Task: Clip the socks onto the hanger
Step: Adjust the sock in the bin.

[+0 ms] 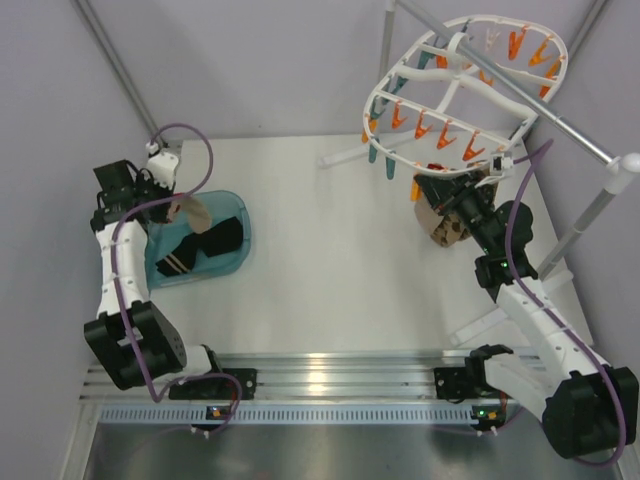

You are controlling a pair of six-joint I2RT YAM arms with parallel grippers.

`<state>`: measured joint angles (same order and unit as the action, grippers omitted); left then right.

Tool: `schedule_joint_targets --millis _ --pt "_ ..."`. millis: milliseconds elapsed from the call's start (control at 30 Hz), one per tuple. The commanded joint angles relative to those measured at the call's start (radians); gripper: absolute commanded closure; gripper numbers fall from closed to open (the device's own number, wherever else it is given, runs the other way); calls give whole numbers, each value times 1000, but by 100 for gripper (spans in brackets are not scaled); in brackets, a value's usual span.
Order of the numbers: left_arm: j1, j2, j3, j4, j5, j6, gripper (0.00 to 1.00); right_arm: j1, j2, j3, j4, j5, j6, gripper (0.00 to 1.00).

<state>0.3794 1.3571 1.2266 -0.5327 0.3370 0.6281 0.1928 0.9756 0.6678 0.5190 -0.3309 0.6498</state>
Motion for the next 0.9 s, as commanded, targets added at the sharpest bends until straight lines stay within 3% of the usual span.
schedule_joint_targets --millis 0,133,200,467,733,800,867 --pt "-5 -9 57 -169 276 264 100 -9 -25 27 -48 -26 -25 100" --pt "-5 26 105 -341 321 508 100 -9 -32 24 -54 -28 -29 100" --pt "-5 42 117 -466 338 718 100 -9 -37 23 -56 -28 -30 100" --pt "-122 134 71 -586 307 1190 100 -9 -26 26 -51 -45 -30 100" --pt "-281 210 31 -348 367 1199 98 -7 -31 19 -51 -46 -29 100" --pt "-318 241 37 -316 369 1193 90 -9 -31 21 -54 -46 -29 100" --pt "-341 261 42 -253 364 1165 74 -9 -32 19 -56 -46 -29 100"
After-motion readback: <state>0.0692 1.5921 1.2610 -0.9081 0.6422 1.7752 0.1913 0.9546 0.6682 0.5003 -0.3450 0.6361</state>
